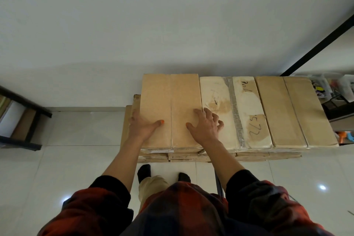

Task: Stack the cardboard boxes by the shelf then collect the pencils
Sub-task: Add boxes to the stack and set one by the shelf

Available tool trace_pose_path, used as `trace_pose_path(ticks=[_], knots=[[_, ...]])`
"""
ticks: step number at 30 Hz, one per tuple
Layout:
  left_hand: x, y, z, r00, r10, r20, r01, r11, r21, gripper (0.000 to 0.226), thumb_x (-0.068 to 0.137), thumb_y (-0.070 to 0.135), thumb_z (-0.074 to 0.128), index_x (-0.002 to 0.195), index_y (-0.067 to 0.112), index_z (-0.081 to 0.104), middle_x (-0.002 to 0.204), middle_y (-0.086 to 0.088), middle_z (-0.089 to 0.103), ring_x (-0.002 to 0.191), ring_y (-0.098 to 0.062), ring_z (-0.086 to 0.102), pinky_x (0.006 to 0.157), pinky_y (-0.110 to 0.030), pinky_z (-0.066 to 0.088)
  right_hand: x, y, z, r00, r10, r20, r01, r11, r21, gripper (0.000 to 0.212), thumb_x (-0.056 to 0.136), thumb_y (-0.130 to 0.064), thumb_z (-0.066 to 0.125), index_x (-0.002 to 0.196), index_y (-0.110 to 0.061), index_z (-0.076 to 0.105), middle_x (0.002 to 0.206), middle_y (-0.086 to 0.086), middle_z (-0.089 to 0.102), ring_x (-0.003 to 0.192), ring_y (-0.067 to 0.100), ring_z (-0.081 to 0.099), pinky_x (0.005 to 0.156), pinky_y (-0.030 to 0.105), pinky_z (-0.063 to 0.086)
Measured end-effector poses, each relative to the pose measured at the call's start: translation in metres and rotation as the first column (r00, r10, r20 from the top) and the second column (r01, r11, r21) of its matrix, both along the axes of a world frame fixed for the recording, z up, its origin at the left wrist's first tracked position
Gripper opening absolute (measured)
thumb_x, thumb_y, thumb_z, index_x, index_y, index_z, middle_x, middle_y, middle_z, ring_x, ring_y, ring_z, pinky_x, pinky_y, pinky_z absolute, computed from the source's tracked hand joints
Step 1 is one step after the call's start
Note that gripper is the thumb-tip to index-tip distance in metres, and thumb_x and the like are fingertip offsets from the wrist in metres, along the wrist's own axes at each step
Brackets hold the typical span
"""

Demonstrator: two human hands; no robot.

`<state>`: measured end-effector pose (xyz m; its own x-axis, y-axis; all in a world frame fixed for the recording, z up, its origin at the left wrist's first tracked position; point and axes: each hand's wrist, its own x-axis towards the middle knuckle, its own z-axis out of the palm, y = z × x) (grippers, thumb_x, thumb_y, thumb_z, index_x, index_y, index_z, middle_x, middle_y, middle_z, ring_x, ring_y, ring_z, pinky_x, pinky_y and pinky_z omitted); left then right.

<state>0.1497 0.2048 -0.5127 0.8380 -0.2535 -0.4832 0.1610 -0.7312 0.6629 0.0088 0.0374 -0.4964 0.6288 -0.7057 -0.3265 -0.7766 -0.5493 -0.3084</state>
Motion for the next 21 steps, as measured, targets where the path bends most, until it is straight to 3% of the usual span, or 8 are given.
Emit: trace_pose_path(ticks=[7,13,21], knots=[[-0.004,-0.002,0.006,0.999,0.004,0.033,-0.004,1.000,0.006,0.129,0.056,0.060,0.085,0.155,0.025,0.009,0.156,-0.008,0.022,0.142,-0.030,0.024,0.114,-0.053,0.029,-0.001,0.004,0.003,1.000,-0.018,0.005,0.018,1.000,0.008,0.067,0.087,-0.054,0.057,0.146,-0.032,0.035,0.155,0.000,0.026,0.141,0.030,0.021,0.112,0.051,0.016],[-0.019,-0.014,0.022,0.977,-0.136,0.162,0.099,0.971,0.216,0.122,0.067,0.069,0.073,0.156,0.025,0.001,0.163,-0.010,-0.001,0.149,-0.036,-0.004,0.118,-0.056,0.005,-0.010,0.007,0.007,0.997,-0.073,0.034,0.072,0.997,0.029,0.067,0.089,-0.053,0.055,0.148,-0.029,0.034,0.158,0.002,0.024,0.142,0.031,0.019,0.113,0.054,0.015],[-0.056,-0.027,0.039,0.935,-0.303,0.186,0.265,0.943,0.203,0.107,0.072,0.071,0.066,0.156,0.032,0.012,0.164,-0.001,-0.007,0.149,-0.034,-0.013,0.118,-0.059,0.000,-0.037,0.020,0.019,0.969,-0.230,0.095,0.222,0.971,0.085,0.066,0.091,-0.051,0.053,0.150,-0.030,0.030,0.162,0.002,0.019,0.147,0.030,0.013,0.114,0.055,0.013]])
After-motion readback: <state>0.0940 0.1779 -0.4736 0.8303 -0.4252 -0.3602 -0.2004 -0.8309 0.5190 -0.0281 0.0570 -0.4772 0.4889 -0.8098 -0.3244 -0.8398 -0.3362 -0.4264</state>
